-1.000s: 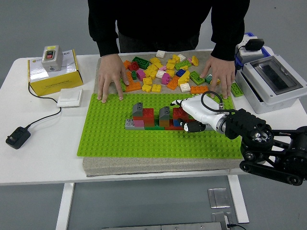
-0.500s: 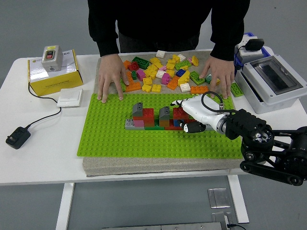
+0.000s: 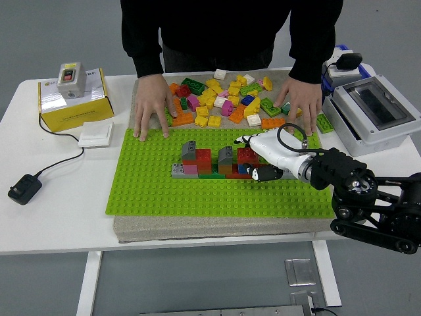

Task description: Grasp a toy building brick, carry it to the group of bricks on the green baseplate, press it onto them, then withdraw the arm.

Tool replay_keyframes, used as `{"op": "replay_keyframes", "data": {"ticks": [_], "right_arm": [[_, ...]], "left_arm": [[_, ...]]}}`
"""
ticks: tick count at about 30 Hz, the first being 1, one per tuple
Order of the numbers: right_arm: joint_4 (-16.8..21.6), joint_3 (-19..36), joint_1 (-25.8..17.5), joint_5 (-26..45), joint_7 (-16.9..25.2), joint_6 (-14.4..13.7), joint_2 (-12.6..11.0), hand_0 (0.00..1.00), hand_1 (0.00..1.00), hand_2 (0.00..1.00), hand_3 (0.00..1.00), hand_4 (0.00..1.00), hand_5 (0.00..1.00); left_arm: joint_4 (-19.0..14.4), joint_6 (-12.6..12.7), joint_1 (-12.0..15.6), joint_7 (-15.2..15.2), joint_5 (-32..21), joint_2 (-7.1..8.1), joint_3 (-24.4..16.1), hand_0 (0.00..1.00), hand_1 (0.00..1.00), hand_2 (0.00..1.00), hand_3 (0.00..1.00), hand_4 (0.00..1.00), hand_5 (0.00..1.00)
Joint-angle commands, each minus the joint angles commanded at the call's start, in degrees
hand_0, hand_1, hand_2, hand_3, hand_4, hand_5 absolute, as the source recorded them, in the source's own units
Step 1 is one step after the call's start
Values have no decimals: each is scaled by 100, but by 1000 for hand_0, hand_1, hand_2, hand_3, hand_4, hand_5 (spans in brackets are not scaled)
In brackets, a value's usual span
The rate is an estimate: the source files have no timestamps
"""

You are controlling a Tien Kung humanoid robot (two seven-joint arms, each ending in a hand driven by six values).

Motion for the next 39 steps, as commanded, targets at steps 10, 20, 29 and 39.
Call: {"op": "replay_keyframes", "data": {"ticks": [10, 20, 29, 39], "right_arm": [[125, 176, -26, 107, 17, 50, -112, 98, 180, 807, 903, 557, 400], [476, 481, -127, -23, -24, 14, -393, 99, 184, 815, 907, 560, 402], [973, 526, -151, -157, -54, 9, -675, 98, 188, 820, 897, 557, 433], [1061, 446, -174, -181, -43, 6, -716, 98, 185, 788, 727, 284, 490]], "left_arm": [[0, -5, 6, 2, -8, -3, 4, 609, 593, 520, 584, 95, 683], [0, -12, -7, 17, 11, 1, -8, 609, 593, 520, 585, 95, 681], [0, -26, -22, 29, 6, 2, -13, 610, 593, 518, 585, 98, 680], [0, -30, -17, 36, 8, -6, -35, 610, 593, 518, 585, 104, 682]]}}
